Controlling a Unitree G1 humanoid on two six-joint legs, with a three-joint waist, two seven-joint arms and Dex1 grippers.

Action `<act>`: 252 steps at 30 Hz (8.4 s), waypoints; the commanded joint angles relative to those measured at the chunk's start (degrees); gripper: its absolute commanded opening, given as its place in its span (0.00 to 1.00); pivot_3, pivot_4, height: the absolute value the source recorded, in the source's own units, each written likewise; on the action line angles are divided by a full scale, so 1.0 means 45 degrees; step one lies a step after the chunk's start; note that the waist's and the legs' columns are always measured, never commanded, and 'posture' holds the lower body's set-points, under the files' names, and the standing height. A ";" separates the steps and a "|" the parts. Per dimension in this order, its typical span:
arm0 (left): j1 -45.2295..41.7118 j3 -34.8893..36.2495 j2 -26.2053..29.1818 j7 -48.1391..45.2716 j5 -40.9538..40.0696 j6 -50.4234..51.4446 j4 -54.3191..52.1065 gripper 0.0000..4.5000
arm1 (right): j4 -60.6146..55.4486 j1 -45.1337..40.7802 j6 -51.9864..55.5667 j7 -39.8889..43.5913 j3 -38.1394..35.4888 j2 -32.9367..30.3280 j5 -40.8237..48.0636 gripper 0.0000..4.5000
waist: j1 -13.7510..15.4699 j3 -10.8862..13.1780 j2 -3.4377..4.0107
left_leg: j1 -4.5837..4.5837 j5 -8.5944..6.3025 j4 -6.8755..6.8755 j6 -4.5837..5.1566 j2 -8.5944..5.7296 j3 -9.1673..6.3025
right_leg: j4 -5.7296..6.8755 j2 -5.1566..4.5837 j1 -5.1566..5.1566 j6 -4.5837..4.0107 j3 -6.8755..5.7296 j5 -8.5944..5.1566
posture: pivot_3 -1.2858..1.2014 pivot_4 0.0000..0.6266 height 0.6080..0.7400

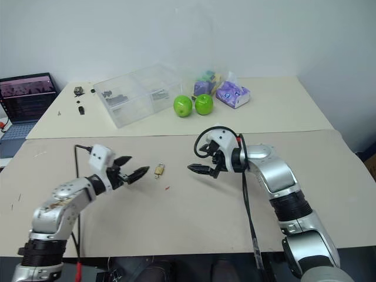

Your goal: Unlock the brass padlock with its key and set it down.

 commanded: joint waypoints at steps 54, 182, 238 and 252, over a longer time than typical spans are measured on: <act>-0.3521 -0.4953 0.0991 -0.5303 0.2830 -0.2961 0.2019 0.18 | -0.1490 0.0496 0.0231 -0.1745 -0.1382 -0.0578 -0.0222 1.00 | 0.0025 -0.0020 0.0014 | 0.0014 -0.0005 0.0019 0.0011 -0.0004 0.0023 | -0.0022 0.0008 0.0062 -0.0015 -0.0022 -0.0007 | 0.52 0.24 1.00; -0.0848 -0.0265 0.4553 -0.5817 0.0216 -0.1339 -0.1014 1.00 | 0.3928 -0.0427 -0.6490 0.4336 0.2237 0.1505 -0.3469 0.20 | -0.0252 -0.0022 -0.0013 | 0.0105 -0.0093 0.0017 0.0146 0.0055 0.0098 | 0.0176 0.0013 -0.0096 -0.0011 -0.0010 -0.0011 | 0.52 0.24 1.00; -0.6953 0.2844 -0.2565 0.2003 -0.7572 1.2904 0.0212 0.17 | -0.3146 -0.1109 -0.2214 0.2872 0.0602 -0.1504 -0.1630 0.20 | -0.0004 -0.0018 -0.0056 | 0.0037 -0.0081 0.0078 0.0123 0.0037 0.0096 | 0.0137 0.0000 -0.0097 -0.0014 -0.0020 -0.0008 | 0.52 0.24 1.00; -0.6985 0.2976 -0.2496 0.3580 -0.9125 1.2904 0.0497 0.17 | -0.3153 -0.1074 -0.2519 0.2618 0.0604 -0.1536 -0.1713 0.20 | -0.0010 -0.0018 -0.0057 | 0.0033 -0.0074 0.0078 0.0106 0.0035 0.0093 | 0.0137 -0.0001 -0.0102 -0.0016 -0.0016 -0.0006 | 0.52 0.24 1.00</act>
